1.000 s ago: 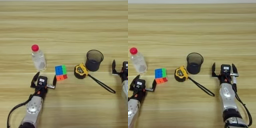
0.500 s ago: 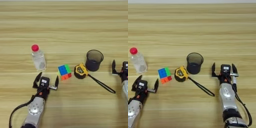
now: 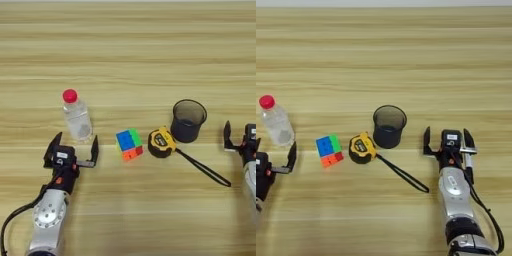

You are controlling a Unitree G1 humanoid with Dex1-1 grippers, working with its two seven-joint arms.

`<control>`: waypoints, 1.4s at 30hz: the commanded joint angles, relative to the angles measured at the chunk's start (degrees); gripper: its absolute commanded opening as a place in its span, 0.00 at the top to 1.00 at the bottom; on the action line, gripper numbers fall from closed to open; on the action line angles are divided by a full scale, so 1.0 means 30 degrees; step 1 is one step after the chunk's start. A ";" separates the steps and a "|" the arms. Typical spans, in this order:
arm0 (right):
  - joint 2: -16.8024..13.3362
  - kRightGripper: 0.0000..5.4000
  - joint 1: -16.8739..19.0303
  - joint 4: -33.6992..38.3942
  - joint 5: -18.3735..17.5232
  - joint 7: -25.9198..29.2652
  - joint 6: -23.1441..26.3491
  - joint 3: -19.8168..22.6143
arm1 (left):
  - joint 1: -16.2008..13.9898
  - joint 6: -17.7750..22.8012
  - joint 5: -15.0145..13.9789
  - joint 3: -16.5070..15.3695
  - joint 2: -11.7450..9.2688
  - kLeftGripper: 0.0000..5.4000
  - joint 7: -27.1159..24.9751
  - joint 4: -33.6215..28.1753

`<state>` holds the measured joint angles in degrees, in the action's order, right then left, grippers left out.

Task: Move the objects on the table

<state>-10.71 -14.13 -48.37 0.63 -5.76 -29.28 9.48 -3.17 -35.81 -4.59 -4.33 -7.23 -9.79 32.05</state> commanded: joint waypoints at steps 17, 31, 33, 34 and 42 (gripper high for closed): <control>0.1012 0.00 0.2711 0.7574 0.0943 0.0262 0.0392 -0.1643 | -0.0137 0.0313 -0.1170 -0.1414 0.0072 0.00 -0.0297 -0.0900; 0.2189 0.00 0.4111 1.3060 0.1183 0.1437 0.2532 -0.3675 | 0.0002 0.0308 -0.0980 -0.1584 0.0215 0.00 -0.0122 -0.0678; 0.2566 0.00 0.3968 1.2935 0.1247 0.1746 0.2557 -0.4306 | 0.0042 0.0296 -0.0935 -0.1558 0.0228 0.00 -0.0119 -0.0598; 0.2752 0.00 0.3880 1.2804 0.1248 0.1942 0.2532 -0.4618 | 0.0059 0.0293 -0.0909 -0.1549 0.0230 0.00 -0.0109 -0.0569; 0.4187 0.00 0.3023 1.1228 0.1126 0.3067 0.2721 -0.6289 | 0.0263 0.0103 -0.0552 -0.1436 0.0281 0.00 0.0113 -0.0213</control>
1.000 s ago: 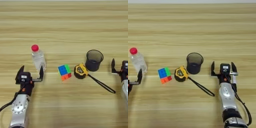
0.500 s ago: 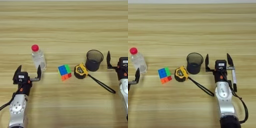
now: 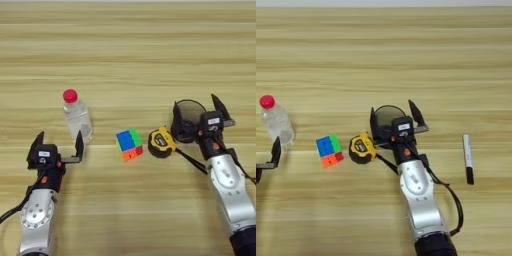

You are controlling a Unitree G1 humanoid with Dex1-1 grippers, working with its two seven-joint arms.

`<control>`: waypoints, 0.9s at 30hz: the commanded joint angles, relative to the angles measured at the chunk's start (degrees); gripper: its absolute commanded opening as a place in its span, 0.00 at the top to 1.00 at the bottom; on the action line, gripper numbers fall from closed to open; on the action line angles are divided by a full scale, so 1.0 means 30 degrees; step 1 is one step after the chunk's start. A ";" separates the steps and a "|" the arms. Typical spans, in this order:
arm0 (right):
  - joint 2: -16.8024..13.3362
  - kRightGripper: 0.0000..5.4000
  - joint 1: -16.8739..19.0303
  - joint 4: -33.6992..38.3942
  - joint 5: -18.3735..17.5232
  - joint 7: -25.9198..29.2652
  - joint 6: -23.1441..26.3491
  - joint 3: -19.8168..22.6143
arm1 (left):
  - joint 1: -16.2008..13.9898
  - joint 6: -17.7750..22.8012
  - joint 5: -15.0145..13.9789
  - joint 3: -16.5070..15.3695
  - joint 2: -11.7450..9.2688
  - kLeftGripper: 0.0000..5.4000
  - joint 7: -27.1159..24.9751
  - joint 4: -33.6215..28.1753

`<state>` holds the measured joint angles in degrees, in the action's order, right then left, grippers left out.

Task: Move the objects on the table

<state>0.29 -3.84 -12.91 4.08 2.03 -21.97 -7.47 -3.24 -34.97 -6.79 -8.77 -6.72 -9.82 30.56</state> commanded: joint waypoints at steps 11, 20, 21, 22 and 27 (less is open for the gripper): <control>0.1832 0.00 -0.1734 -0.3999 0.0054 0.1450 -0.0169 -0.2240 | 0.0610 -0.0457 0.0406 0.0154 0.0459 0.00 0.0374 0.0827; 0.2247 0.00 -0.2281 -0.5819 0.0317 0.1789 -0.0615 -0.3320 | 0.0720 -0.0559 0.0478 0.0130 0.0562 0.00 0.0455 0.1018; 0.2301 0.00 -0.2330 -0.5971 0.0277 0.1846 -0.0648 -0.3425 | 0.0738 -0.0566 0.0484 0.0126 0.0560 0.00 0.0470 0.1047; 0.2347 0.00 -0.2367 -0.6093 0.0240 0.1894 -0.0693 -0.3522 | 0.0749 -0.0571 0.0479 0.0121 0.0559 0.00 0.0475 0.1066; 0.2829 0.00 -0.2464 -0.6484 -0.0422 0.2665 -0.0604 -0.3975 | 0.0809 -0.0609 0.0473 0.0123 0.0554 0.00 0.0504 0.1171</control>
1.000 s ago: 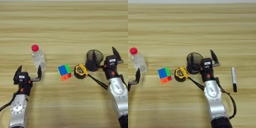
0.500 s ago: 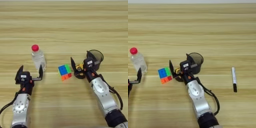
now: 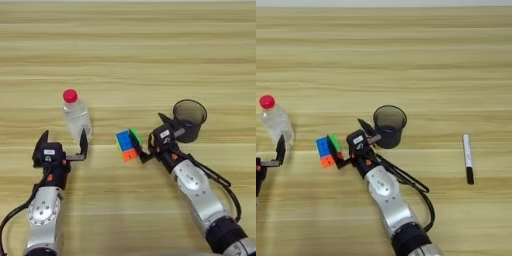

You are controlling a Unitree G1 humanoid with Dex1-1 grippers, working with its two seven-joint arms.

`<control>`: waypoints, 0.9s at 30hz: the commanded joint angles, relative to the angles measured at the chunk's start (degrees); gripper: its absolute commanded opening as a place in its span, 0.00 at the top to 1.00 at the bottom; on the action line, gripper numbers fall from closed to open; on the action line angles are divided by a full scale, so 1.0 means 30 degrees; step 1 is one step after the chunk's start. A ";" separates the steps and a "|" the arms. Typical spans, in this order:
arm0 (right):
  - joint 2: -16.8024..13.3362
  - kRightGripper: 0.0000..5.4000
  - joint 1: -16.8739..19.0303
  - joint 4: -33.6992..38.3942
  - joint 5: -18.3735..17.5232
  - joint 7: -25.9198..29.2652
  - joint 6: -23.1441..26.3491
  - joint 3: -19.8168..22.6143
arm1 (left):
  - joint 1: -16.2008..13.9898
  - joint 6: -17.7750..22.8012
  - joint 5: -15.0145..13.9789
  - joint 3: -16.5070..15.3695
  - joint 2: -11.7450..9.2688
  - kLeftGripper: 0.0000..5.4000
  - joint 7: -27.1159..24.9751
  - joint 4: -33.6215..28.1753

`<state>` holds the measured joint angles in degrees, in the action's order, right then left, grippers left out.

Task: Move the objects on the table

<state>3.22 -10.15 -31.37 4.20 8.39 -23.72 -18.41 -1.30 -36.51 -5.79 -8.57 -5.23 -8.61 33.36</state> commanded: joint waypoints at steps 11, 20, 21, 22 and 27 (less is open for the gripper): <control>0.2519 0.00 -0.1139 -0.1740 -0.1371 0.1690 0.0025 -0.0876 | 0.0217 -0.0224 0.0149 0.0026 -0.0001 0.00 0.0217 0.0377; 0.2816 0.00 -0.1218 -0.2188 -0.1657 0.1964 -0.0026 -0.1368 | 0.0170 -0.0245 0.0105 -0.0015 -0.0049 0.00 0.0183 0.0385; 0.2836 0.00 -0.1247 -0.2263 -0.1686 0.2012 -0.0032 -0.1409 | 0.0174 -0.0243 0.0095 -0.0016 -0.0046 0.00 0.0175 0.0397; 0.2847 0.00 -0.1239 -0.2287 -0.1685 0.2034 -0.0031 -0.1461 | 0.0148 -0.0246 0.0105 -0.0005 -0.0035 0.00 0.0179 0.0370; 0.2975 0.00 -0.1328 -0.2784 -0.1756 0.2258 -0.0003 -0.1707 | 0.0085 -0.0269 0.0120 0.0016 0.0006 0.00 0.0201 0.0317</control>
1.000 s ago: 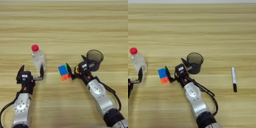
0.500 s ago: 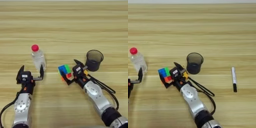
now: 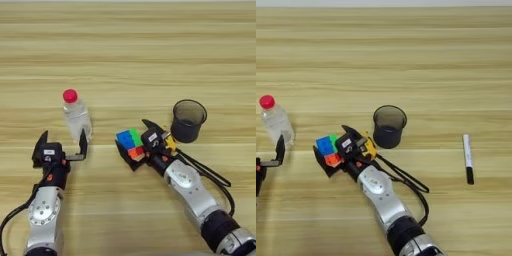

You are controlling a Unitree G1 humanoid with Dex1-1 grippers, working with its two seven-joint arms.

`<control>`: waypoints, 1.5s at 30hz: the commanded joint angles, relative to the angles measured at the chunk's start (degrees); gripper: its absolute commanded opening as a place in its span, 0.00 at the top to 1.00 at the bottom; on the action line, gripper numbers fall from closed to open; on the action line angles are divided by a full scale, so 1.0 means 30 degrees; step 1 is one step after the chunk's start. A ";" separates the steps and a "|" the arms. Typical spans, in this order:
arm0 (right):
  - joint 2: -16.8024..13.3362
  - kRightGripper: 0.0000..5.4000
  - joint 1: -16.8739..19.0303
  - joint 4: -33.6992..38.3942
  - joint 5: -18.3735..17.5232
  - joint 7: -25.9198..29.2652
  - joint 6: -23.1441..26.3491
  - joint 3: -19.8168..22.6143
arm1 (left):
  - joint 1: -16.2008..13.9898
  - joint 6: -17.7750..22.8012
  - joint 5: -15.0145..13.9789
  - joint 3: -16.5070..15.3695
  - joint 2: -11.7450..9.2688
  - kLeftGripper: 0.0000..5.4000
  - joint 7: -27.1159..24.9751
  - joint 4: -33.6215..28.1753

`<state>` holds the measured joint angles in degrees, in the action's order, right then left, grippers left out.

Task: Move the objects on the table

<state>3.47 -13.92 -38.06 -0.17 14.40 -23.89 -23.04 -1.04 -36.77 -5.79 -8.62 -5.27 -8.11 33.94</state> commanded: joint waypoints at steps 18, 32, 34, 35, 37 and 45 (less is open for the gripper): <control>0.3202 0.00 -0.1133 -0.3569 -0.0140 -0.0068 -0.0614 0.0183 | -0.0081 -0.0232 0.0167 0.0089 0.0106 0.00 0.0087 0.0035; 0.3517 0.00 -0.1630 -0.4781 -0.0055 -0.0007 -0.1005 0.0404 | -0.0085 -0.0230 0.0181 0.0110 0.0131 0.00 0.0098 0.0034; 0.3591 0.00 -0.1780 -0.5115 -0.0033 -0.0034 -0.1084 0.0492 | -0.0079 -0.0236 0.0182 0.0108 0.0134 0.00 0.0099 0.0051; 0.3625 0.00 -0.1865 -0.5297 -0.0033 -0.0049 -0.1106 0.0542 | -0.0073 -0.0236 0.0183 0.0106 0.0135 0.00 0.0103 0.0058; 0.3698 0.00 -0.2049 -0.5716 -0.0055 -0.0045 -0.1128 0.0658 | -0.0050 -0.0237 0.0183 0.0096 0.0133 0.00 0.0113 0.0078; 0.3889 0.00 -0.2461 -0.6934 -0.0075 0.0042 -0.1161 0.1136 | -0.0022 -0.0207 0.0205 0.0079 0.0151 0.00 0.0118 0.0027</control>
<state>6.91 -23.47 -57.42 -0.15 14.31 -27.04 -20.41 -1.07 -36.86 -5.42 -8.59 -5.18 -8.02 33.94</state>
